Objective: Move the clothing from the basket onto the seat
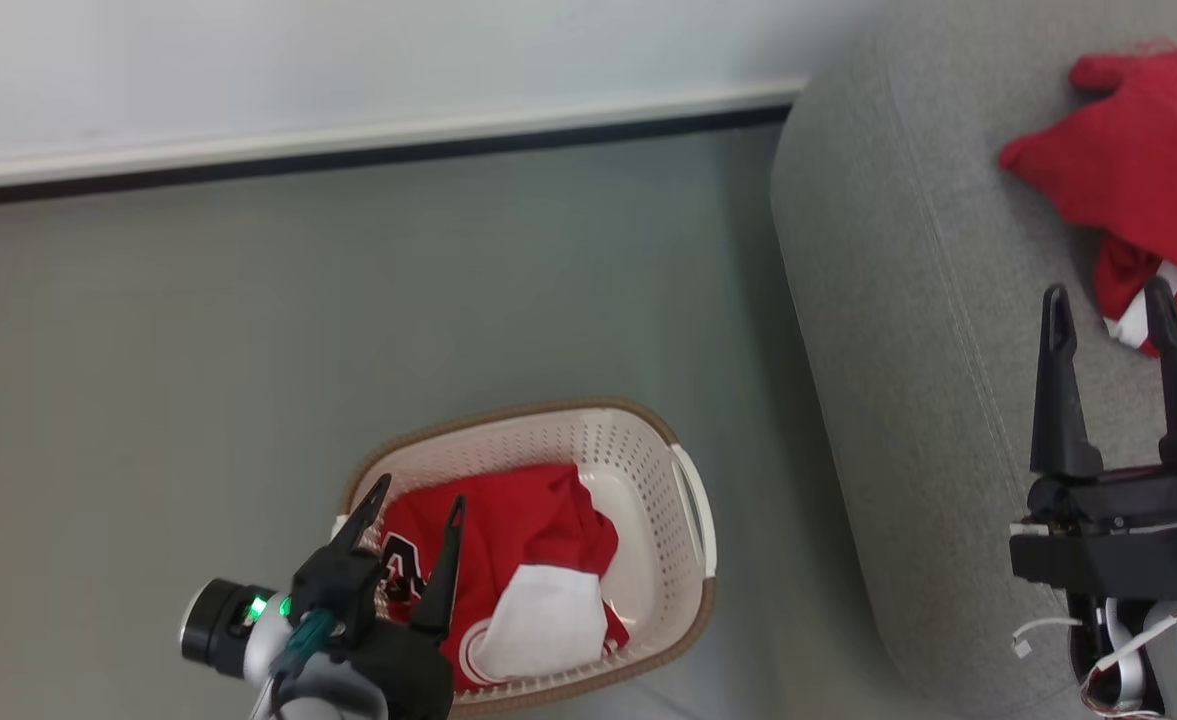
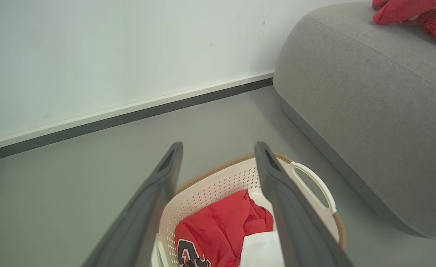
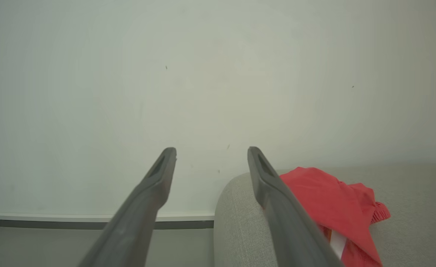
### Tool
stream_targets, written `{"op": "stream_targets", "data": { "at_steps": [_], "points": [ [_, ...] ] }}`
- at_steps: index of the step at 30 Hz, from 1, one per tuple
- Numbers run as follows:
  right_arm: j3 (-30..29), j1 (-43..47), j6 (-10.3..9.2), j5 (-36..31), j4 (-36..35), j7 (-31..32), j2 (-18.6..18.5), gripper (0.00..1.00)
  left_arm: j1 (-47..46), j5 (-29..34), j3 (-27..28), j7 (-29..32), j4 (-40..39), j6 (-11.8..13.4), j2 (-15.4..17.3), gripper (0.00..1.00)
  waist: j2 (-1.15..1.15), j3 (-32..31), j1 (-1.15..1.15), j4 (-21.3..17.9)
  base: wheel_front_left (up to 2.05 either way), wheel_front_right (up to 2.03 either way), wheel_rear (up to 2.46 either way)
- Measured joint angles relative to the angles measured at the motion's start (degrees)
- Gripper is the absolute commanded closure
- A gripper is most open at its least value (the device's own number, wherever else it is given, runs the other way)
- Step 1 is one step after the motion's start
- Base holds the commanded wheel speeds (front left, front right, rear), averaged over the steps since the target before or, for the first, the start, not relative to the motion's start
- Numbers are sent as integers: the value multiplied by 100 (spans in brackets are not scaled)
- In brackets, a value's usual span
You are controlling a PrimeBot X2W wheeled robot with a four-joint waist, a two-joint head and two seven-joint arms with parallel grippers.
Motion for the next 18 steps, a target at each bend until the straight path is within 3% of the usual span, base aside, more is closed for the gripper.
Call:
{"op": "stream_targets", "data": {
  "at_steps": [18],
  "points": [
    [-154, -844, -5, -201, -751, -1, -32, 0, -1413, 475, -437, 495, 1673, -153, -179, 0, 0, 1525, 0, -591, 0, 0, 0]
  ]
}}
